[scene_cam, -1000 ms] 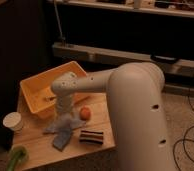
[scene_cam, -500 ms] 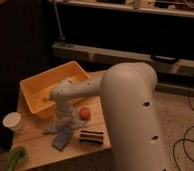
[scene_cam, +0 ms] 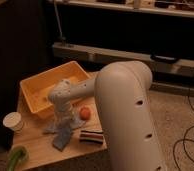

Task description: Wipe table surface with towel

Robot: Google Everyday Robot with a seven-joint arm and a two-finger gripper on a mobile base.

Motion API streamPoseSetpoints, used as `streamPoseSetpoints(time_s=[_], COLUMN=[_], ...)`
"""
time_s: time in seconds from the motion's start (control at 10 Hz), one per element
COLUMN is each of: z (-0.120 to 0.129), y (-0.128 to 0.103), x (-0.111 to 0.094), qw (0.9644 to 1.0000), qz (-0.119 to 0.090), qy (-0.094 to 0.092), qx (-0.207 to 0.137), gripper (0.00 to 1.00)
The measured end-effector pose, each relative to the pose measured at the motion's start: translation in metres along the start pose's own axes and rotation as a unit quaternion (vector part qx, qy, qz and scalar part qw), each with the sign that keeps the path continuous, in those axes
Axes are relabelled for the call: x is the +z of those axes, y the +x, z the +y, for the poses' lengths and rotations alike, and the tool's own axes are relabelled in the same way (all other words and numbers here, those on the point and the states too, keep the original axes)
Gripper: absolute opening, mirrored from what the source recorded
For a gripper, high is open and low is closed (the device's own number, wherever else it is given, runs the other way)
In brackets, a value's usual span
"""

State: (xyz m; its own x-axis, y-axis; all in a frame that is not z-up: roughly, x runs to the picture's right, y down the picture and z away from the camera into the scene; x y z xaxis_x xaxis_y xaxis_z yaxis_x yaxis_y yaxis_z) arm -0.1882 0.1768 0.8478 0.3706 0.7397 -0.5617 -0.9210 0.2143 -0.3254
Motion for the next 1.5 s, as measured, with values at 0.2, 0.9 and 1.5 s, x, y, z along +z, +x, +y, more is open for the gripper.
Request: streamPoseSetpoints(time_s=[0.2,0.9,1.5], z=[-0.002,-0.001,-0.007], y=[0.0,0.002,0.002], x=[0.007,0.01,0.014], qw=[1.0,0.9995,0.9992], qz=[0.005,0.027,0.038], qy=[-0.001,-0.016,-0.006], qx=[0.001,0.001,0.008], gripper=[0.62,0.0,0.0])
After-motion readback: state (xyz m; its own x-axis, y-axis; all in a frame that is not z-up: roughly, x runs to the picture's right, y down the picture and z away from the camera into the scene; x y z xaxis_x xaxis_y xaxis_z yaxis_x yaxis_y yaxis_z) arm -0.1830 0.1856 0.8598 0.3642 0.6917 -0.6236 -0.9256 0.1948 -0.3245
